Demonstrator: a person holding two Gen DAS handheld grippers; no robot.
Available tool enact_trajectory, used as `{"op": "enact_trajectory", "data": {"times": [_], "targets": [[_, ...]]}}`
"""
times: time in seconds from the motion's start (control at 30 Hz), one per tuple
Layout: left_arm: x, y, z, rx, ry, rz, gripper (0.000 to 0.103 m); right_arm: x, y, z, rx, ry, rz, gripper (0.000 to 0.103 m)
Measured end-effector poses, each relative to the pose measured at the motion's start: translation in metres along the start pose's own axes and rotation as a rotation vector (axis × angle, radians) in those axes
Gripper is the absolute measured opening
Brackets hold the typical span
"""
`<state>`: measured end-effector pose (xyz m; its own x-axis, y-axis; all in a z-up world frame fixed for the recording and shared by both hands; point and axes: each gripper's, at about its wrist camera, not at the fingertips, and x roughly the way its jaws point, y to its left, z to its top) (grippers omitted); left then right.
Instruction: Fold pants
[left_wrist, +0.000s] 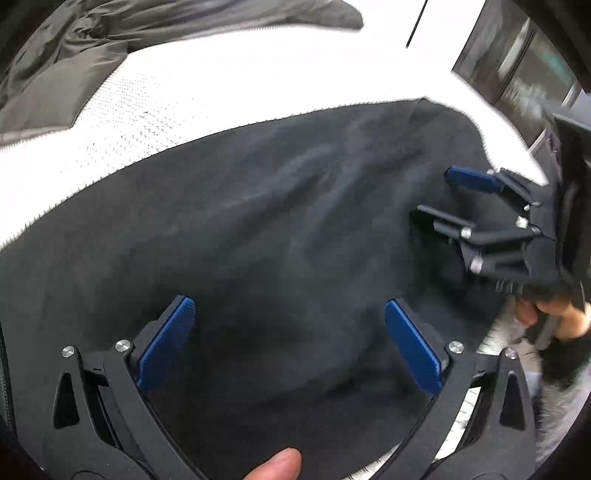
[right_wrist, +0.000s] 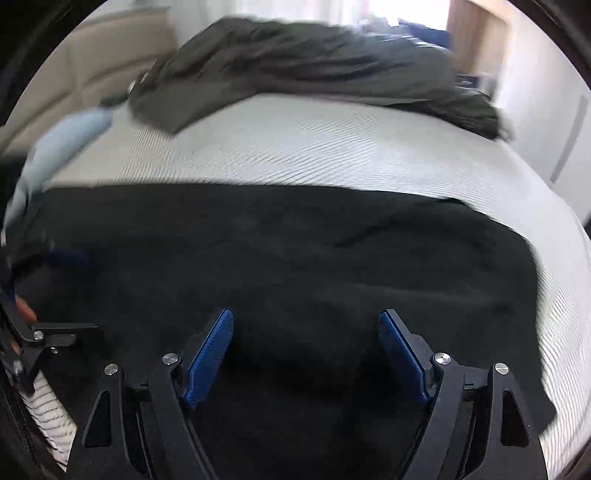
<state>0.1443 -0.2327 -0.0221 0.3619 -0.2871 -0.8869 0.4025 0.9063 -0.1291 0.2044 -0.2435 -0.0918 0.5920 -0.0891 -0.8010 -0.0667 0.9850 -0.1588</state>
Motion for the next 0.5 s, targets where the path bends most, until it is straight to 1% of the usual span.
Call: {"op": "enact_trajectory", "data": {"times": [0.03, 0.07, 0.1, 0.13, 0.17, 0.2, 0.23, 0.27, 0.3, 0.33, 0.37, 0.4, 0.43, 0.5], "targets": [[0.009, 0.002, 0.003, 0.011, 0.027, 0.053, 0.102, 0.013, 0.008, 0.002, -0.035, 0.030, -0.020, 0.082], [0.013, 0.004, 0.004, 0.009, 0.034, 0.074, 0.102, 0.030, 0.014, 0.001, -0.059, 0.056, -0.036, 0.082], [0.017, 0.010, 0.002, -0.005, 0.027, 0.075, 0.102, 0.046, 0.010, 0.009, -0.071, 0.061, -0.031, 0.082], [0.018, 0.015, 0.000, -0.015, 0.015, 0.054, 0.102, 0.048, 0.007, 0.009, -0.075, 0.056, -0.024, 0.082], [0.018, 0.018, 0.001, -0.017, 0.022, 0.047, 0.102, 0.046, 0.000, 0.008, -0.070, 0.063, -0.049, 0.082], [0.016, 0.019, 0.002, -0.015, 0.031, 0.051, 0.102, 0.042, -0.010, 0.006, -0.058, 0.061, -0.117, 0.082], [0.015, 0.020, 0.003, -0.013, 0.036, 0.054, 0.102, 0.022, -0.042, -0.005, -0.035, 0.059, -0.200, 0.082], [0.014, 0.022, 0.004, -0.010, 0.040, 0.055, 0.102, 0.019, -0.061, -0.010, -0.008, 0.067, -0.283, 0.081], [0.015, 0.024, 0.004, -0.015, 0.041, 0.050, 0.102, 0.013, -0.083, -0.018, 0.031, 0.075, -0.336, 0.082], [0.016, 0.026, 0.005, -0.024, 0.041, 0.038, 0.102, 0.014, -0.105, -0.024, 0.103, 0.091, -0.378, 0.082], [0.017, 0.028, 0.006, -0.027, 0.042, 0.036, 0.102, 0.016, -0.119, -0.028, 0.170, 0.095, -0.355, 0.082], [0.017, 0.027, 0.007, -0.024, 0.043, 0.039, 0.103, 0.017, -0.129, -0.032, 0.223, 0.091, -0.295, 0.082], [0.016, 0.027, 0.007, -0.022, 0.042, 0.044, 0.102, 0.016, -0.134, -0.033, 0.245, 0.085, -0.261, 0.082], [0.012, 0.024, 0.010, -0.031, 0.043, 0.056, 0.102, 0.008, -0.130, -0.029, 0.236, 0.074, -0.284, 0.083]]}}
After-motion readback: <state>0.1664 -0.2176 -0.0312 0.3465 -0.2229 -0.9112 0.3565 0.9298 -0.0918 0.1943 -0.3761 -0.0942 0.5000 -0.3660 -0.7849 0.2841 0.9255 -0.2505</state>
